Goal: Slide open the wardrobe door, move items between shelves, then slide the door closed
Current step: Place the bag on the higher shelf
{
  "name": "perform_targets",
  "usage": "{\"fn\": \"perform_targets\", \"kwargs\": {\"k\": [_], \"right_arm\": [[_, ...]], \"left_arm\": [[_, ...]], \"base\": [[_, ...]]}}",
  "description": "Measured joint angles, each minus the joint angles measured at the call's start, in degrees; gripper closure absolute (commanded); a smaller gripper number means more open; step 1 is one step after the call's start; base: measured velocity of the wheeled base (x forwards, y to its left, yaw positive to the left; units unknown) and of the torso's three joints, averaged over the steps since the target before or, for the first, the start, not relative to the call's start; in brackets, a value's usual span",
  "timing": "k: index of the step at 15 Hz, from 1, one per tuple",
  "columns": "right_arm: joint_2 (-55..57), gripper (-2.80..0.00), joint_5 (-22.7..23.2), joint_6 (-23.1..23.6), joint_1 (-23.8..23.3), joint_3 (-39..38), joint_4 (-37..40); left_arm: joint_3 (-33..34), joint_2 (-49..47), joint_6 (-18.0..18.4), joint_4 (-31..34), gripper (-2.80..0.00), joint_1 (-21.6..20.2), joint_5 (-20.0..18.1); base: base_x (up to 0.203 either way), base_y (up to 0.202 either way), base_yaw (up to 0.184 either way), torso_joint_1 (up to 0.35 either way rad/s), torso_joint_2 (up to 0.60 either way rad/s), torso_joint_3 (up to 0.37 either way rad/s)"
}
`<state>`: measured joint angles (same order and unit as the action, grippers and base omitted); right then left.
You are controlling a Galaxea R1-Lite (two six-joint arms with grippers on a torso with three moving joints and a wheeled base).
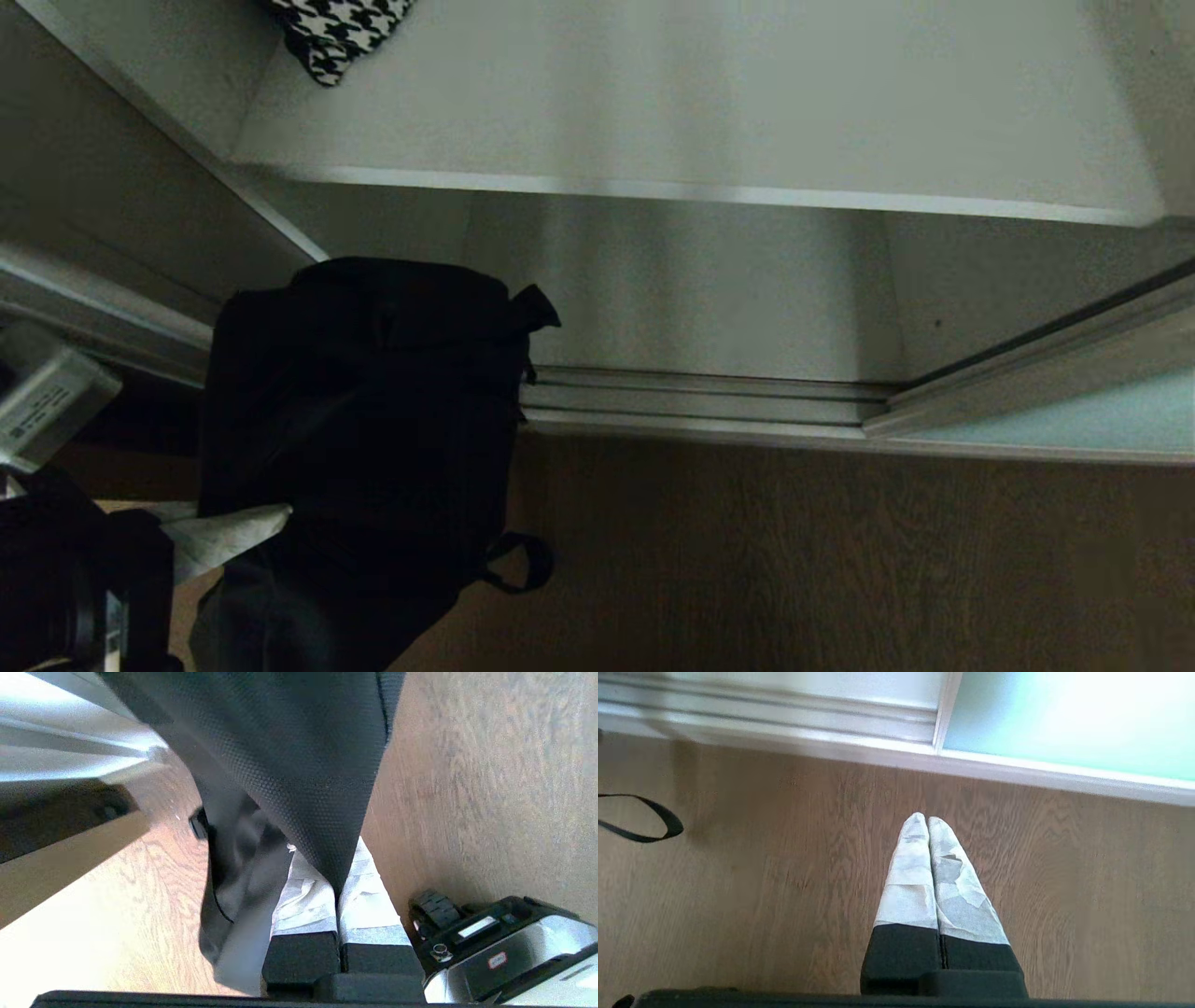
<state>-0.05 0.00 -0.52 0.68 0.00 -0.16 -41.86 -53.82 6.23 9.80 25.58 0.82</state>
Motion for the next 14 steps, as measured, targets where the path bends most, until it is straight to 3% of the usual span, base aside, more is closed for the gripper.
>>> {"fn": "perform_targets", "kwargs": {"k": [14], "right_arm": [[-0.02,0.00,0.00,0.00,0.00,0.00,0.00]], "left_arm": [[0.60,2.35,1.32,0.12,0.00,0.00,-0.42]], "base": [[0.000,0.000,0.000,0.002,0.00,0.203]]}}
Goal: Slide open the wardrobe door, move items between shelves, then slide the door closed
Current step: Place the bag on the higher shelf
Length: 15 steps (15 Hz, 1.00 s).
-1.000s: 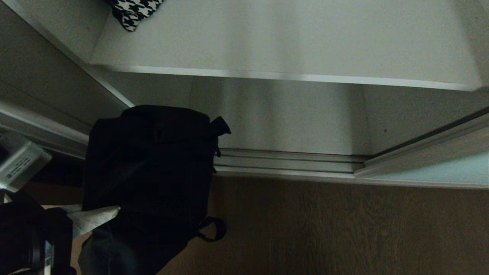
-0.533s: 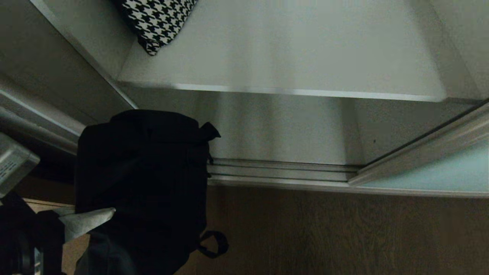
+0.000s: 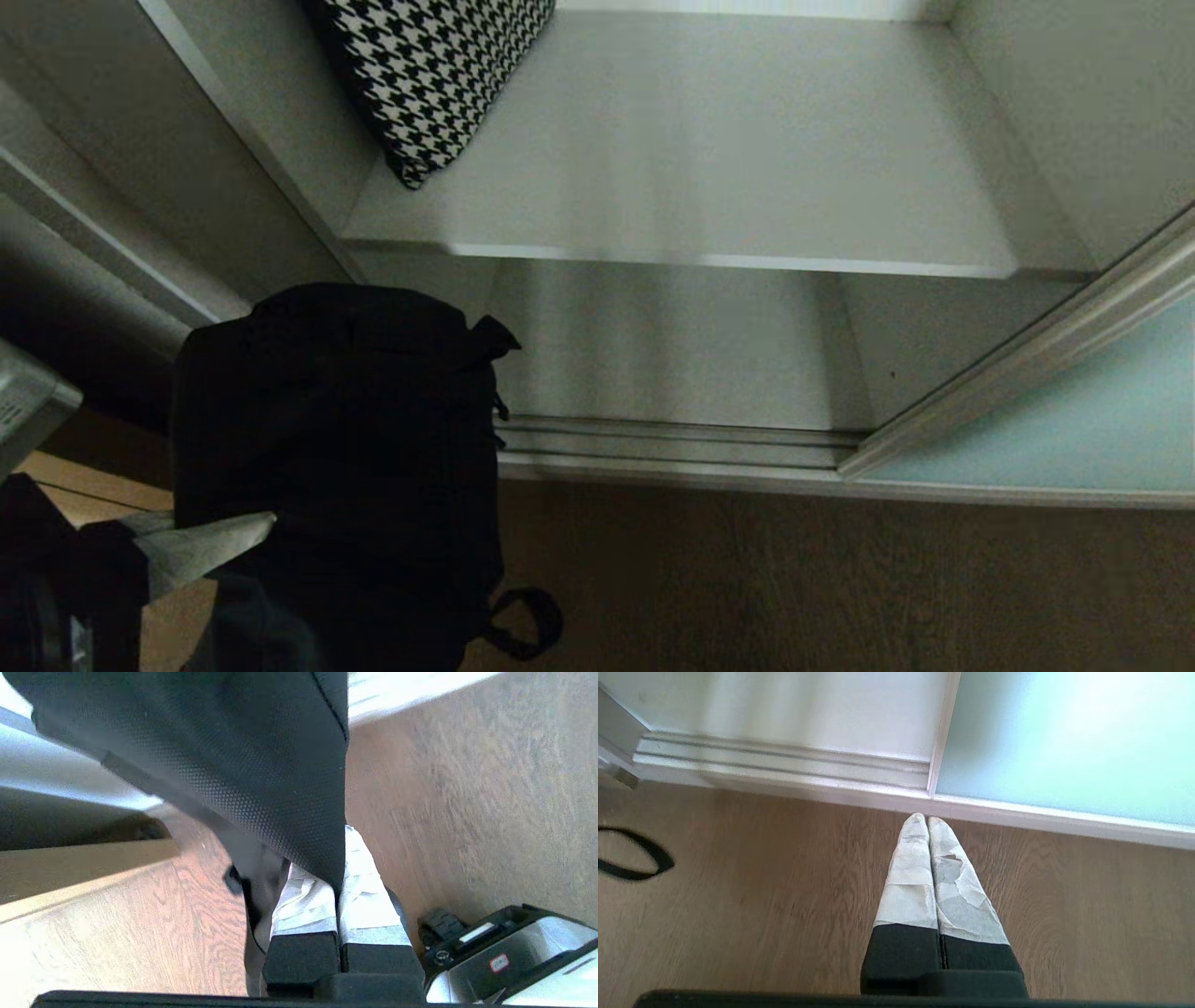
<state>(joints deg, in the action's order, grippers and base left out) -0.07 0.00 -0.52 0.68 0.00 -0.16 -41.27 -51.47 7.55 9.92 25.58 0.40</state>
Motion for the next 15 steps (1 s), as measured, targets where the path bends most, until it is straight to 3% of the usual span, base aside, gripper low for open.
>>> {"fn": "perform_targets", "kwargs": {"k": [7,15], "right_arm": [[0.00,0.00,0.00,0.00,0.00,0.00,0.01],[0.00,0.00,0.00,0.00,0.00,0.00,0.00]], "left_arm": [[1.30,2.39,2.49,0.51,0.00,0.11,-0.95],[1.28,1.44,2.68,0.07,0.00,0.11,-1.61]], "base": [[0.000,0.000,0.000,-0.002,0.00,0.205],[0.000,0.000,0.000,-0.001,0.00,0.010]]}}
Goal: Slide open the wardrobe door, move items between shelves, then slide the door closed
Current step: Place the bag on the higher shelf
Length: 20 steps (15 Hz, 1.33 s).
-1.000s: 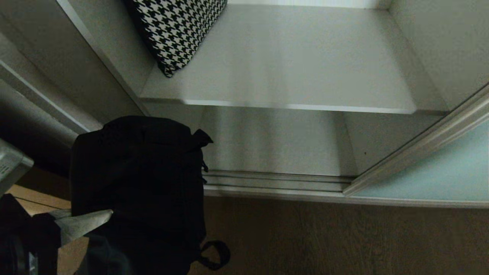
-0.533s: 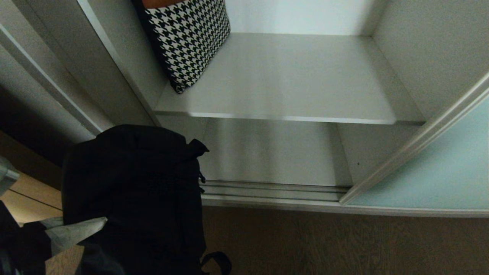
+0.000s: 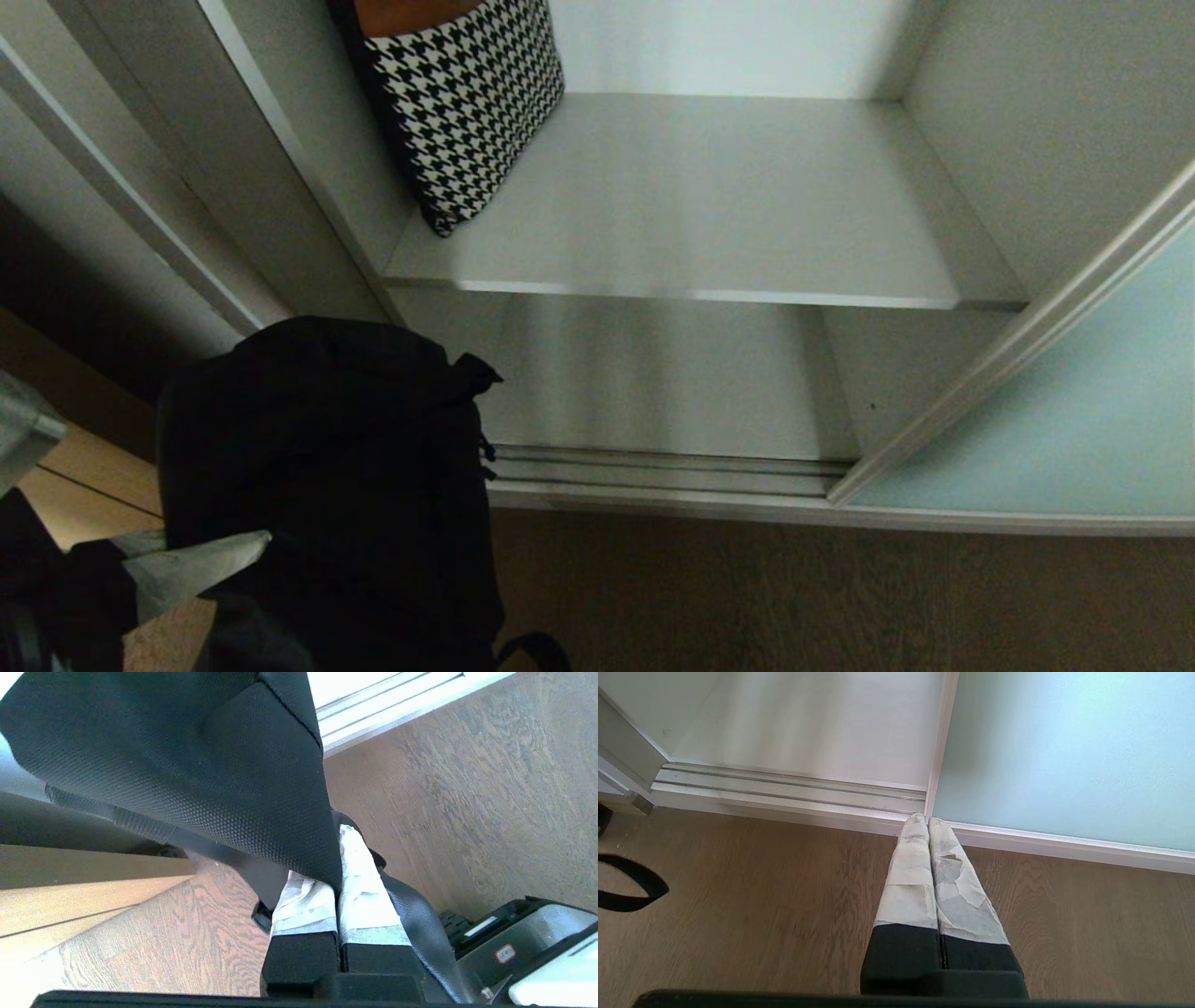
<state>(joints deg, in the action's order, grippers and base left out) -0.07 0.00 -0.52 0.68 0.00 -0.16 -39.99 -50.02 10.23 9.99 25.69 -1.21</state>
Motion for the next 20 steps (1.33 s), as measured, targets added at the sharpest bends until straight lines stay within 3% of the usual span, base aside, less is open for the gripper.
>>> {"fn": "perform_targets", "kwargs": {"k": [6,11,20], "right_arm": [[0.00,0.00,0.00,0.00,0.00,0.00,0.02],[0.00,0.00,0.00,0.01,0.00,0.00,0.00],[0.00,0.00,0.00,0.00,0.00,0.00,0.00]], "left_arm": [[-2.99,-0.19,0.09,-0.29,0.00,-0.02,0.02],[-6.84,-0.14,2.97,1.85,0.00,0.72,-0.47],[-14.14,0.36,3.66,4.79,0.00,1.90,-8.86]], "base": [[0.000,0.000,0.000,0.003,0.00,0.046],[0.000,0.000,0.000,0.000,0.00,0.000],[0.000,0.000,0.000,0.000,0.00,0.000]]}}
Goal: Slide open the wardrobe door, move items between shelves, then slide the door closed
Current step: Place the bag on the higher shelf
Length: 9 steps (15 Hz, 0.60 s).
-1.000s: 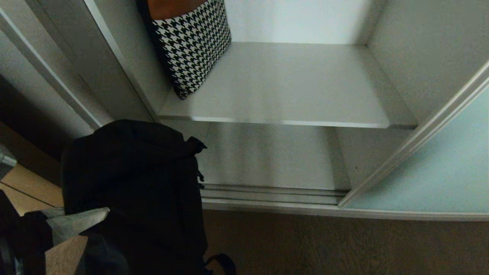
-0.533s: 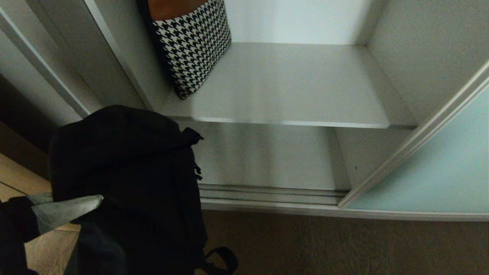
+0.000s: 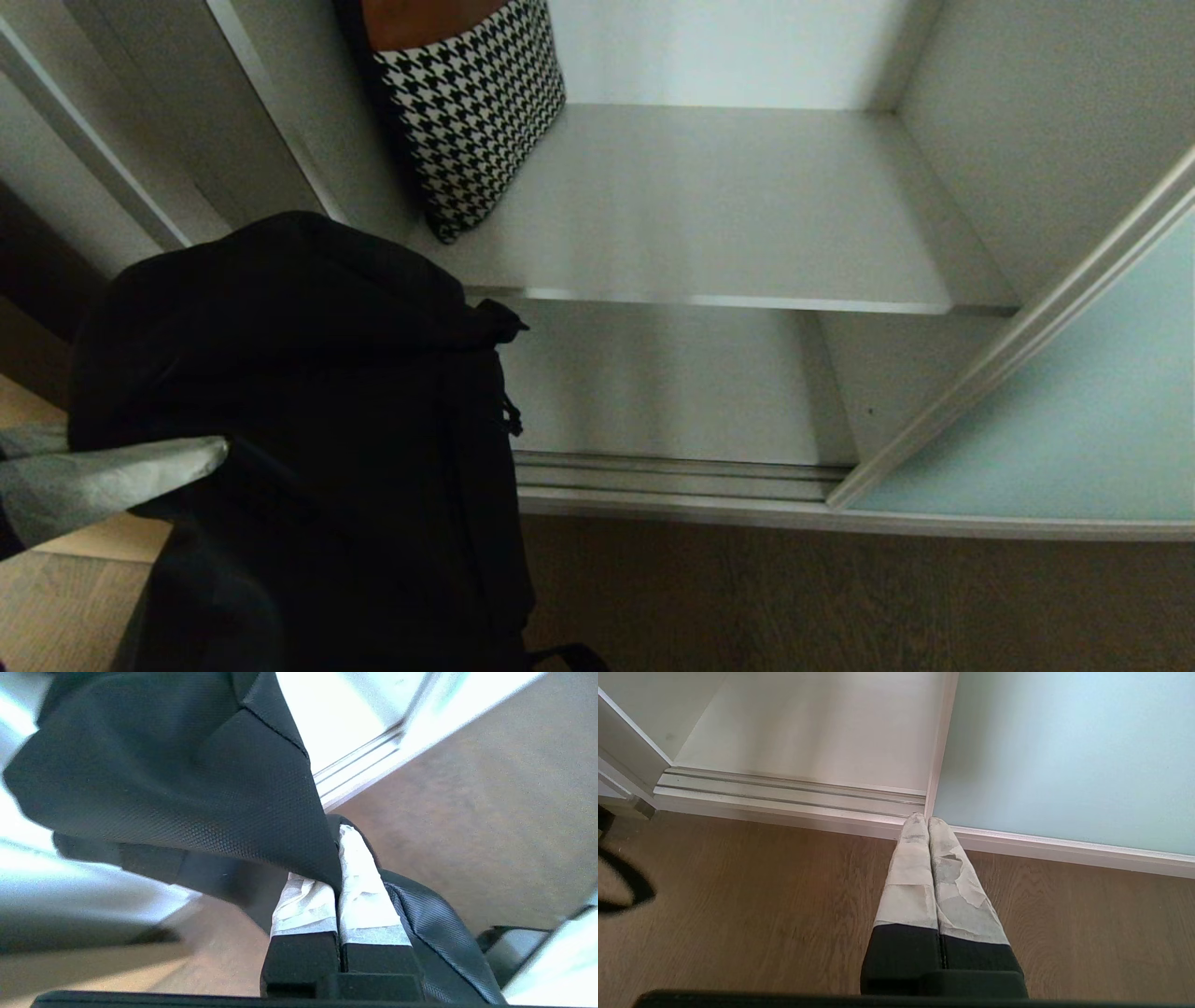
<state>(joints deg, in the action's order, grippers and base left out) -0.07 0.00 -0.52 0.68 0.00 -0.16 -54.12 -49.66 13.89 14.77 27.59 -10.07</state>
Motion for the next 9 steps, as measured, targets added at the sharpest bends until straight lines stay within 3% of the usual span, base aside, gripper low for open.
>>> {"fn": "perform_targets", "kwargs": {"k": [3,9], "right_arm": [[0.00,0.00,0.00,0.01,0.00,0.00,0.00],[0.00,0.00,-0.02,0.00,0.00,0.00,0.00]], "left_arm": [[-3.47,-0.83,0.46,-0.01,0.00,0.00,-6.49],[-14.16,-6.71,0.86,0.80,0.00,0.99,-7.45]], "base": [[0.000,0.000,0.000,0.000,0.00,0.000],[0.000,0.000,0.000,0.000,0.00,0.000]]}}
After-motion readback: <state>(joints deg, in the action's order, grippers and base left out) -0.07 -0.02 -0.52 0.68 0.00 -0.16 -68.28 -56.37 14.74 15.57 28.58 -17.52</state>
